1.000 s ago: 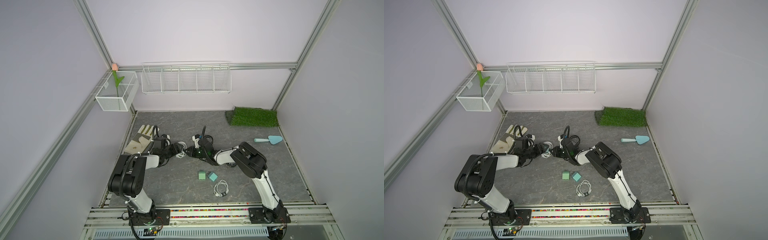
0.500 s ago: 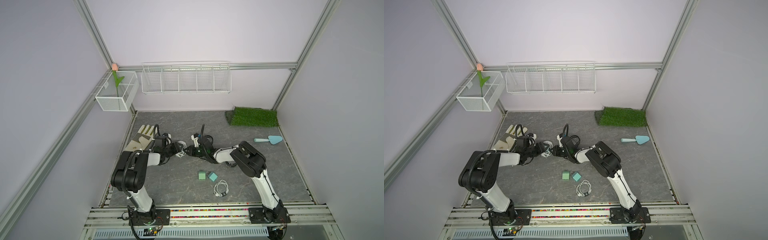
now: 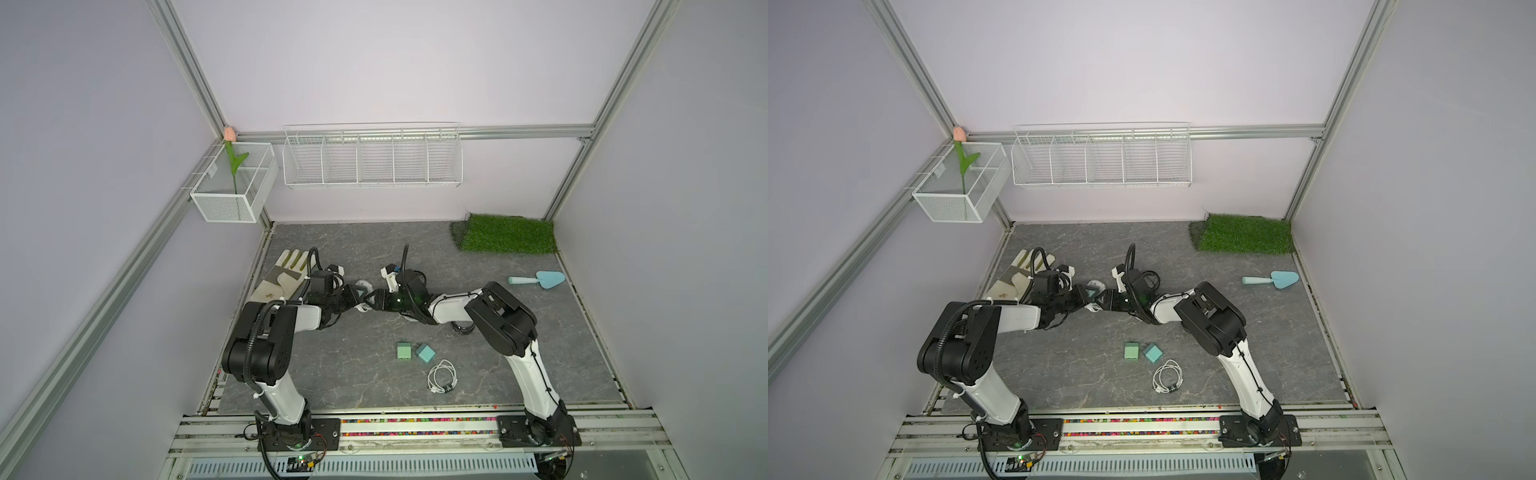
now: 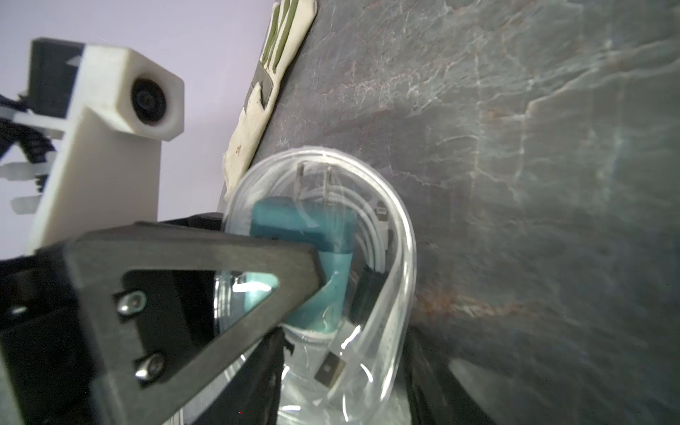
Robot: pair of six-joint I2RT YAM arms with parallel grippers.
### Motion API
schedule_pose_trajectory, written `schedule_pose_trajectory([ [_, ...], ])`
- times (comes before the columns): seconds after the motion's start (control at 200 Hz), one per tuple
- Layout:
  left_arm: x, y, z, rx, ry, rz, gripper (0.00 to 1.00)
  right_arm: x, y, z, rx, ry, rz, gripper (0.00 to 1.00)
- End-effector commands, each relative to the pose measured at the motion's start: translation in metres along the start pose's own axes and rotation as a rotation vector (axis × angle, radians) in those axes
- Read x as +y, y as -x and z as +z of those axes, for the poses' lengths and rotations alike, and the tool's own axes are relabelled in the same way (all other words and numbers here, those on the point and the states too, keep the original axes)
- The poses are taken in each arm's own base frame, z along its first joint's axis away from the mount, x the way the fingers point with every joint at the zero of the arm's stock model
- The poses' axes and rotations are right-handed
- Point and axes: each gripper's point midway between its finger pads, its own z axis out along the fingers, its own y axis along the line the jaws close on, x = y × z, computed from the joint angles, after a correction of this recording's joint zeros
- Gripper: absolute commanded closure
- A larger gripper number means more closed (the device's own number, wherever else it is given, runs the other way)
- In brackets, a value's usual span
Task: Pack away charging kits
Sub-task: Pick up the storage bag at the center of the board.
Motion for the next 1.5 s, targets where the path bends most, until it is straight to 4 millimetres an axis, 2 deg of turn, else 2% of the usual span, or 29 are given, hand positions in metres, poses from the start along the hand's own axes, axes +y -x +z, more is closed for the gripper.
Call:
schedule_pose_trajectory([
  [0.0,-0.032,-0.003,-0.011,0.004,-0.101,0.014,0.88,0.003,-0.001,-0.022,0.005,-0.035,-0.017,0.40],
  [0.085,-0.050,0.006,-0.025,-0.045,-0.121,0.037,1.00,0.017,0.004,-0.040,-0.023,-0.018,-0.044,0.36],
  [0.23,-0.082,0.013,-0.055,-0.131,-0.101,0.103,1.00,0.040,0.013,-0.075,-0.086,0.001,-0.097,0.21],
  [0.415,-0.132,0.017,-0.111,-0.263,-0.271,0.159,1.00,0.079,0.022,-0.118,-0.193,0.156,-0.118,0.08],
  [0.45,-0.142,0.015,-0.121,-0.274,-0.309,0.173,1.00,0.091,0.027,-0.127,-0.225,0.199,-0.126,0.05],
  [0.46,-0.144,0.016,-0.123,-0.277,-0.317,0.176,1.00,0.087,0.023,-0.129,-0.223,0.198,-0.120,0.05],
  [0.51,-0.157,0.014,-0.135,-0.279,-0.360,0.190,1.00,0.099,0.025,-0.141,-0.261,0.254,-0.114,0.00],
  [0.665,-0.186,0.012,-0.165,-0.299,-0.473,0.201,1.00,0.148,0.035,-0.165,-0.310,0.499,-0.103,0.02],
  [0.775,-0.196,0.013,-0.176,-0.315,-0.520,0.197,1.00,0.169,0.036,-0.169,-0.318,0.593,-0.099,0.03],
  [0.87,-0.198,0.014,-0.177,-0.316,-0.527,0.195,1.00,0.185,0.036,-0.175,-0.320,0.659,-0.115,0.04],
  [0.995,-0.203,0.013,-0.177,-0.303,-0.565,0.187,1.00,0.194,0.038,-0.178,-0.326,0.673,-0.123,0.04],
  [1.1,-0.208,0.012,-0.178,-0.296,-0.602,0.183,1.00,0.197,0.039,-0.177,-0.329,0.679,-0.119,0.00],
  [1.13,-0.211,0.012,-0.179,-0.294,-0.611,0.187,1.00,0.197,0.037,-0.175,-0.318,0.681,-0.113,0.03],
  [1.145,-0.211,0.012,-0.179,-0.293,-0.615,0.187,1.00,0.206,0.042,-0.178,-0.328,0.702,-0.122,0.04],
  [1.21,-0.213,0.012,-0.178,-0.287,-0.621,0.188,1.00,0.212,0.044,-0.177,-0.324,0.718,-0.126,0.13],
  [1.38,-0.211,0.010,-0.176,-0.277,-0.613,0.189,1.00,0.213,0.046,-0.178,-0.331,0.689,-0.140,0.51],
  [1.5,-0.210,0.009,-0.178,-0.281,-0.611,0.195,1.00,0.212,0.045,-0.178,-0.329,0.659,-0.151,0.72],
])
